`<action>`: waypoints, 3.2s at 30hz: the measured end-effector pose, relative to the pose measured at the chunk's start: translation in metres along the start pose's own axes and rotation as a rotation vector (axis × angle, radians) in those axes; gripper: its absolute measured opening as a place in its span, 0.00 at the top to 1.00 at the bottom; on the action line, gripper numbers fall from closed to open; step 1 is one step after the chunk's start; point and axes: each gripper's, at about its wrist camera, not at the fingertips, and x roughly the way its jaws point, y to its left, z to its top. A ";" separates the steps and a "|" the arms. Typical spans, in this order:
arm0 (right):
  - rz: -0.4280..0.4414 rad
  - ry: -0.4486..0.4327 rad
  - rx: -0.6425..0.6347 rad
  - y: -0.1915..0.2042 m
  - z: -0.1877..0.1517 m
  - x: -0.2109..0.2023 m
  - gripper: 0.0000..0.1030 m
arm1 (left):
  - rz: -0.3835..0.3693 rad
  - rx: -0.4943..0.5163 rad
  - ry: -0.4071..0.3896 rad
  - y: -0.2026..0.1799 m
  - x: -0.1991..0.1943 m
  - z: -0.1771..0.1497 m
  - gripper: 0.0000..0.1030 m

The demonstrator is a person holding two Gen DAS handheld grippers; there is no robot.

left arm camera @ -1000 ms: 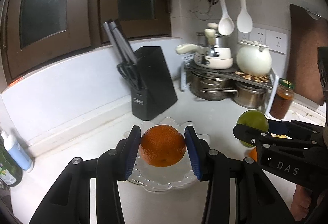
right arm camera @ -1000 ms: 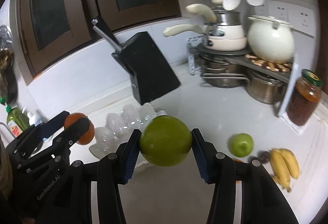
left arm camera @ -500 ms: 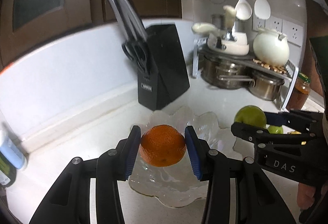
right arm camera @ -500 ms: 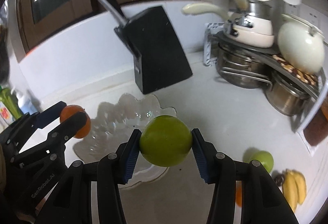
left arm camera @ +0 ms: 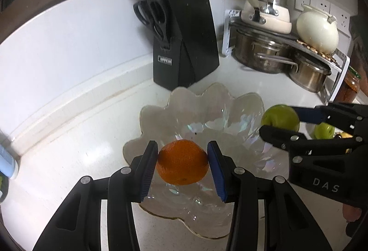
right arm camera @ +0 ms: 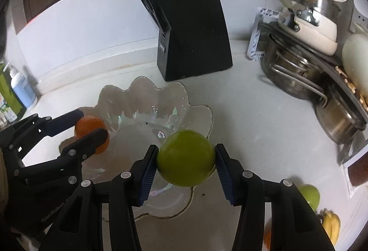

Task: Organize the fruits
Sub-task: 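Open the left tool over the bowl while the right tool releases the green apple, then grasp the second orange with the left tool while the right tool grasps a yellow banana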

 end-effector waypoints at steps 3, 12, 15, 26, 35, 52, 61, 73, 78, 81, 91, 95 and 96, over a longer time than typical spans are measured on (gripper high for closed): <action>-0.006 0.003 -0.022 0.002 0.001 0.001 0.48 | 0.012 0.007 -0.007 -0.001 -0.001 -0.002 0.57; -0.086 -0.099 0.016 -0.003 0.002 -0.030 0.37 | 0.045 -0.003 -0.063 -0.003 -0.026 0.006 0.39; -0.103 -0.150 0.056 -0.008 -0.002 -0.049 0.33 | 0.067 0.005 -0.111 -0.009 -0.045 0.011 0.27; -0.214 -0.292 0.238 -0.039 -0.030 -0.119 0.22 | 0.019 0.033 -0.244 -0.043 -0.102 0.019 0.08; -0.365 -0.373 0.333 -0.072 -0.068 -0.181 0.22 | -0.066 0.094 -0.312 -0.092 -0.135 0.018 0.06; -0.531 -0.359 0.430 -0.115 -0.132 -0.230 0.22 | -0.135 0.176 -0.300 -0.168 -0.146 -0.004 0.05; -0.501 -0.306 0.442 -0.131 -0.149 -0.218 0.23 | -0.153 0.205 -0.265 -0.185 -0.129 -0.014 0.05; -0.403 -0.173 0.483 -0.158 -0.158 -0.170 0.30 | -0.191 0.265 -0.156 -0.208 -0.086 -0.018 0.12; -0.339 -0.100 0.498 -0.171 -0.155 -0.146 0.35 | -0.226 0.276 -0.084 -0.217 -0.062 -0.016 0.20; -0.309 -0.059 0.508 -0.179 -0.155 -0.131 0.40 | -0.247 0.276 -0.039 -0.221 -0.047 -0.016 0.22; -0.270 0.014 0.498 -0.192 -0.156 -0.099 0.48 | -0.283 0.309 0.026 -0.232 -0.017 -0.022 0.28; -0.261 0.032 0.492 -0.196 -0.156 -0.090 0.50 | -0.296 0.321 0.039 -0.236 -0.009 -0.023 0.29; -0.256 0.037 0.493 -0.197 -0.156 -0.089 0.50 | -0.297 0.322 0.041 -0.237 -0.007 -0.022 0.29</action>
